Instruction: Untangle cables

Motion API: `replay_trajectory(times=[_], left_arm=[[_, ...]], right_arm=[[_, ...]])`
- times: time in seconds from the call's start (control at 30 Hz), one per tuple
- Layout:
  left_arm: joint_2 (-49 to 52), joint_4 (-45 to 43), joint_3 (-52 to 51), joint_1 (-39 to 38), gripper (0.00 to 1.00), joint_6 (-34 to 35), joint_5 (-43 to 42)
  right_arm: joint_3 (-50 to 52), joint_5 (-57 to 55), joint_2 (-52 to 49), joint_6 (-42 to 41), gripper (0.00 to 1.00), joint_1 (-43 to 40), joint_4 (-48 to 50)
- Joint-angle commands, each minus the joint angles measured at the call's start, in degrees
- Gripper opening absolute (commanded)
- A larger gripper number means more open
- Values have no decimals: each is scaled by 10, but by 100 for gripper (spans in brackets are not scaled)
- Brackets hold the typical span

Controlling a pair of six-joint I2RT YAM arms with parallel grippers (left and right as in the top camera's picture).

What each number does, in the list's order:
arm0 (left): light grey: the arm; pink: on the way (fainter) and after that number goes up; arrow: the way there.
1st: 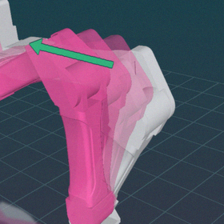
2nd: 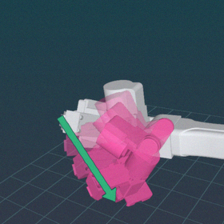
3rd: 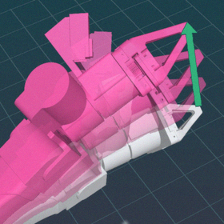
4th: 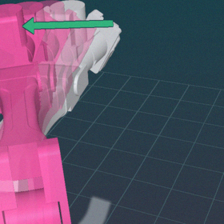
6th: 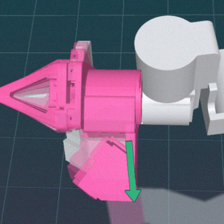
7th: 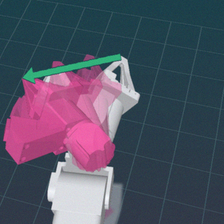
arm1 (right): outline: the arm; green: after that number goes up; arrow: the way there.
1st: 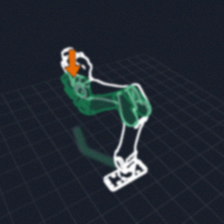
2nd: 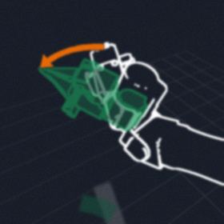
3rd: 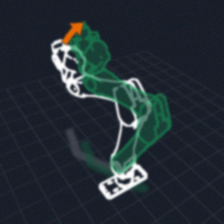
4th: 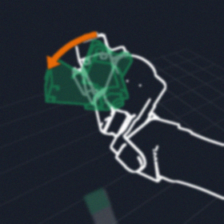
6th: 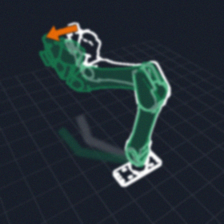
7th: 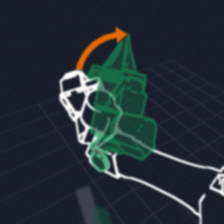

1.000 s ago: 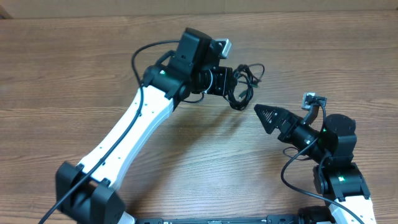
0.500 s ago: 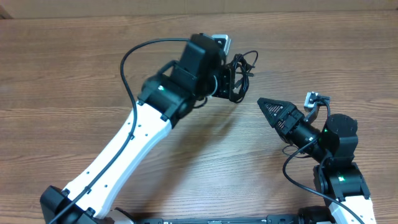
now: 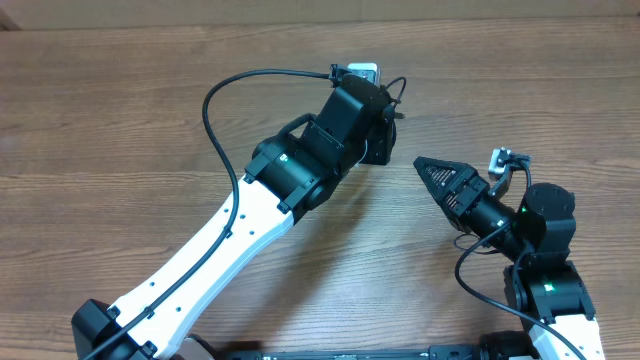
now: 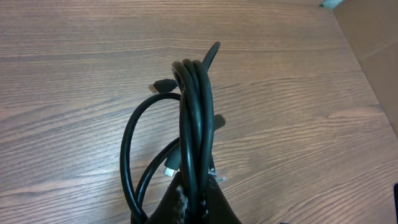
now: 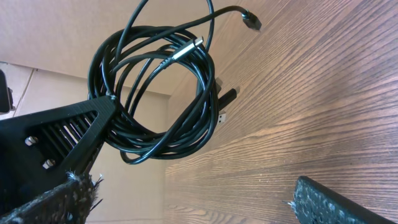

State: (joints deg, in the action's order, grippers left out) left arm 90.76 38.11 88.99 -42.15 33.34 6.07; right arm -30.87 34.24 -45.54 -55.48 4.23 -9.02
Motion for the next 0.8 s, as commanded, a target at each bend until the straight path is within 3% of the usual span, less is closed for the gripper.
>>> replay_trajectory(times=[0.0, 0.4, 0.77], left_arm=[[-10, -4, 17, -3, 4, 37, 14], [-10, 34, 17, -3, 4, 194, 14], [-2, 52, 17, -8, 4, 406, 14]], right_arm=[[-16, 7, 1, 0, 100, 2, 1], [-16, 19, 1, 0, 100, 2, -18], [-16, 19, 1, -8, 100, 2, -13]])
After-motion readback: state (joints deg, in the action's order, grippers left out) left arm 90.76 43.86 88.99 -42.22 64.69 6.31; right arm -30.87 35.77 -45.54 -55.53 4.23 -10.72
